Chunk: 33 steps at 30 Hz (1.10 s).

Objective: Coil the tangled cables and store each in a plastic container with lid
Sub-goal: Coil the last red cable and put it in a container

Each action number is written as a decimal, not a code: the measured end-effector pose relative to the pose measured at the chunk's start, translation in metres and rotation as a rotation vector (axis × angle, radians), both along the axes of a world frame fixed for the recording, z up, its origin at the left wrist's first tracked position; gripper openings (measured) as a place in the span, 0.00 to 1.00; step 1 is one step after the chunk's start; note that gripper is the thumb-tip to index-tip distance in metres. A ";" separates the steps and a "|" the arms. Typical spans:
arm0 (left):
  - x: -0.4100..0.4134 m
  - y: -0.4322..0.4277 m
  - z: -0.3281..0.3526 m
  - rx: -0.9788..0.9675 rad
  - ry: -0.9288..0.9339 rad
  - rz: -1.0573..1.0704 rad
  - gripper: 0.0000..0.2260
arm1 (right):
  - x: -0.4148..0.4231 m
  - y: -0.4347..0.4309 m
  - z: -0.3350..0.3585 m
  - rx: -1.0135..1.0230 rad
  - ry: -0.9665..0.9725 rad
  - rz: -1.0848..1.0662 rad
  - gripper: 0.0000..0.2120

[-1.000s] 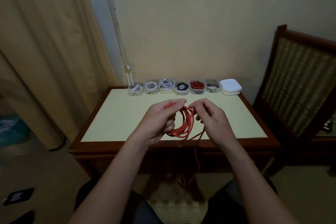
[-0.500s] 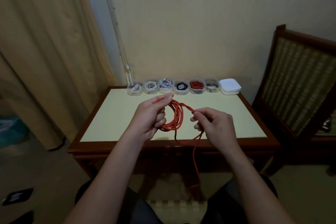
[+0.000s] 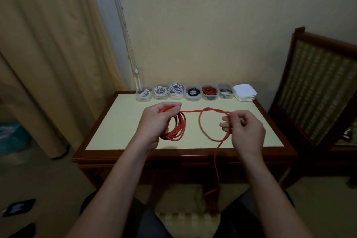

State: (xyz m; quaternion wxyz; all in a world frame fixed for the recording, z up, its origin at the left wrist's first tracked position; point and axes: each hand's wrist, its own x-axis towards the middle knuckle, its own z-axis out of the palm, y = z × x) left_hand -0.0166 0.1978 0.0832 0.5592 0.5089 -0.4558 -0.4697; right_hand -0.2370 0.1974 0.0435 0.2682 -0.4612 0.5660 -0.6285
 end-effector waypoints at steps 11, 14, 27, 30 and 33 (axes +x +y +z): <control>0.001 0.006 -0.001 -0.114 -0.284 -0.064 0.05 | 0.003 0.003 0.013 0.120 -0.068 0.141 0.08; -0.009 0.007 -0.003 -0.110 -0.369 -0.099 0.07 | 0.009 0.007 0.019 0.094 -0.031 0.220 0.09; -0.037 0.013 -0.017 -0.181 -0.390 -0.247 0.06 | 0.020 0.008 0.024 0.057 -0.422 0.441 0.05; -0.036 0.012 -0.019 -0.224 -0.423 -0.200 0.07 | 0.018 0.008 0.027 0.056 -0.493 0.468 0.07; -0.038 0.010 -0.021 -0.268 -0.486 -0.157 0.06 | 0.018 0.009 0.029 0.075 -0.539 0.467 0.06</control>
